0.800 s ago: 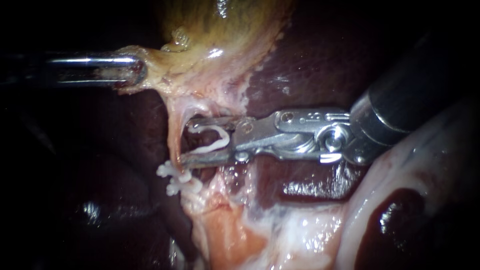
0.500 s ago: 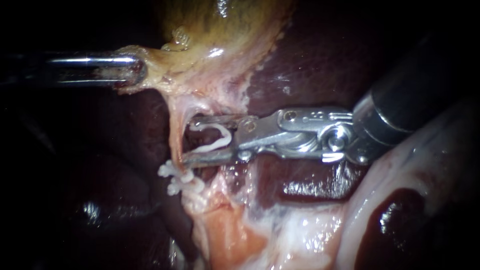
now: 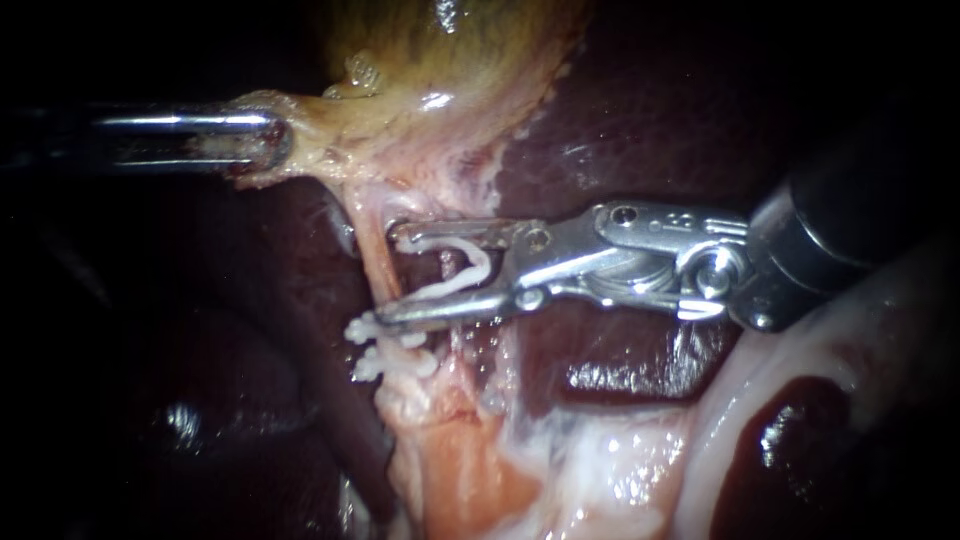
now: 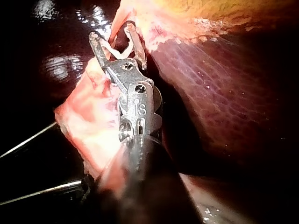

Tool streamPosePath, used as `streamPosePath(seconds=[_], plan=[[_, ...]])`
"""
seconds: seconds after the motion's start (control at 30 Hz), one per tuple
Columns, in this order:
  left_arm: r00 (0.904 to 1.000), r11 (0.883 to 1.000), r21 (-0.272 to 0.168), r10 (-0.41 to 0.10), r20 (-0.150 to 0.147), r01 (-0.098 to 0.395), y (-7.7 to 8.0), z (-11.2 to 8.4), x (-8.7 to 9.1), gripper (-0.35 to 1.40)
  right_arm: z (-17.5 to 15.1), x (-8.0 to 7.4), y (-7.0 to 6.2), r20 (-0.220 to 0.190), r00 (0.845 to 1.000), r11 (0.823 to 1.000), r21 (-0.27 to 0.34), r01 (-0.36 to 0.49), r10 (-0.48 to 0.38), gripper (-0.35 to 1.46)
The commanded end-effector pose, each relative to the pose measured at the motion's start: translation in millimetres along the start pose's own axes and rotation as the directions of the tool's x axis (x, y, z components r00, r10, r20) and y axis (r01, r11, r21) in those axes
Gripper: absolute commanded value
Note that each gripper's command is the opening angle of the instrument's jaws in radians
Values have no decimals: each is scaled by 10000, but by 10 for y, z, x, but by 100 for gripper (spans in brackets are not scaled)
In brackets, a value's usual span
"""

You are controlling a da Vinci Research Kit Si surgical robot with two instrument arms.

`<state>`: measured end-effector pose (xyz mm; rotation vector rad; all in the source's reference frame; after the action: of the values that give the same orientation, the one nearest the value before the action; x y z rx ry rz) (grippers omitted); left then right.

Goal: Clipping third clip left tube

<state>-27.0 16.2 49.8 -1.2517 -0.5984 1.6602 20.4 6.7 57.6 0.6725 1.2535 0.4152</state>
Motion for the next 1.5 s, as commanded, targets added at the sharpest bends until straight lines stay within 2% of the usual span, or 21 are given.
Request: streamPosePath(seconds=[0.03,0.23,0.4,0.5,0.77,0.93,1.13,1.5], plan=[[10000,10000,-5,1,1,-1,0,0,0,-35,1,-1,0,-44,10000,10000,49,-18,18,45],[10000,10000,-5,1,1,-1,0,0,0,-35,5,-6,-3,-38,9994,9988,341,-341,342,46],[10000,10000,-5,1,1,-1,0,0,0,-35,11,-21,-1,-16,9976,9957,623,-693,695,46],[10000,10000,-5,2,1,-2,0,0,0,-35,14,-29,5,-18,9977,9963,533,-674,676,46],[10000,10000,-4,1,0,-1,0,0,0,-35,16,-35,26,-116,9957,9948,459,-914,920,48],[10000,10000,-3,1,0,-1,0,0,0,-35,21,-35,35,-291,9928,9922,475,-1150,1164,48],[10000,10000,3,0,-3,0,1,1,0,-35,36,-31,39,-385,9901,9896,560,-1326,1349,48],[10000,10000,9,1,-7,-1,1,2,0,-35,69,-21,41,-593,9899,9884,890,-1231,1286,49]])
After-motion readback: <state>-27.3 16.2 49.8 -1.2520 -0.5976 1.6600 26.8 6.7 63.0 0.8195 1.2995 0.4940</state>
